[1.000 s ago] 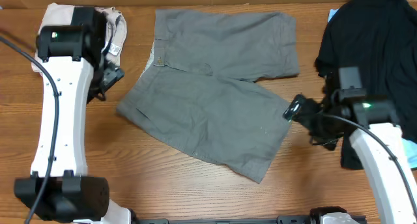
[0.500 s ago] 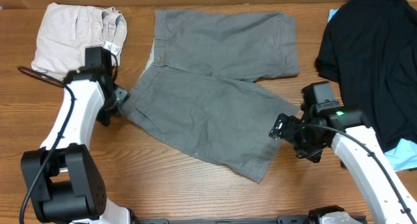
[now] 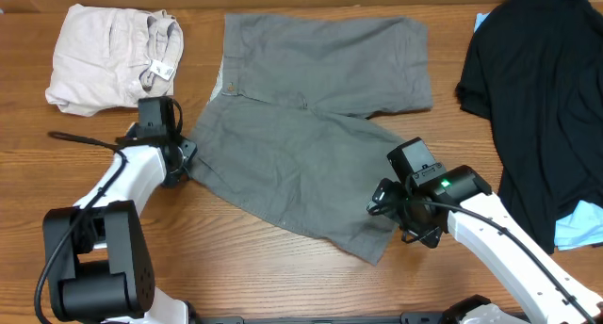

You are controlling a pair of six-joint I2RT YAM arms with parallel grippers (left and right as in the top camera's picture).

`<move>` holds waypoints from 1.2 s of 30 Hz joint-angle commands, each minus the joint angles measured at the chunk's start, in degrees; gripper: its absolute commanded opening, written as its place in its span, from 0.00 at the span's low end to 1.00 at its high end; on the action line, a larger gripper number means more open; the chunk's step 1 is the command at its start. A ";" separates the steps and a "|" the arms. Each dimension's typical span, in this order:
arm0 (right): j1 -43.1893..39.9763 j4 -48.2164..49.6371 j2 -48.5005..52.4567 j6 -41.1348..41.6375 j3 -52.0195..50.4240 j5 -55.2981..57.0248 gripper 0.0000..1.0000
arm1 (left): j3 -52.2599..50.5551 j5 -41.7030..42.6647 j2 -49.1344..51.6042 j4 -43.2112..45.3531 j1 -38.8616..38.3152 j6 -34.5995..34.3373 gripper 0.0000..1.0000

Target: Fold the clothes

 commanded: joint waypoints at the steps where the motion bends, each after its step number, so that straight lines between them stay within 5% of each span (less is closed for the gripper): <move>1: 0.24 0.44 0.33 1.57 -0.42 1.09 0.93 | -3.52 1.22 -0.07 3.45 -0.42 0.02 0.49; 4: 0.24 0.66 0.33 1.53 -0.52 -1.38 0.93 | -5.31 1.53 -0.07 4.98 -0.42 0.13 0.43; 10: 2.25 4.11 0.48 1.51 -5.07 -6.49 0.85 | -6.40 1.62 -0.07 4.57 -0.42 0.13 0.04; 17: 9.27 10.10 0.55 1.51 -10.12 -7.65 0.74 | -6.40 3.96 -0.07 2.69 -0.42 0.13 0.04; 24: 10.78 12.63 4.20 1.49 -11.69 -6.21 0.51 | -6.40 4.55 -0.07 -2.40 -0.42 0.15 0.04; 30: 10.78 12.39 12.13 1.07 -11.72 -8.50 0.49 | -6.40 4.96 -0.07 -4.94 -0.42 1.86 0.04; 31: 10.78 12.13 13.16 1.09 -11.72 -8.98 0.45 | -6.40 5.38 -0.07 -5.29 -0.42 3.23 0.04; 32: 10.78 11.74 13.84 1.16 -11.72 -9.01 0.26 | -6.38 6.23 -0.07 -5.75 -0.42 5.31 0.04; 34: 10.21 11.50 13.90 1.99 -11.63 -8.94 0.04 | -6.10 8.00 -0.11 -6.78 -0.42 9.42 0.04; 36: 8.09 9.77 13.09 2.19 -10.38 -8.63 0.04 | -4.35 9.77 -0.26 -9.94 -0.33 12.24 0.04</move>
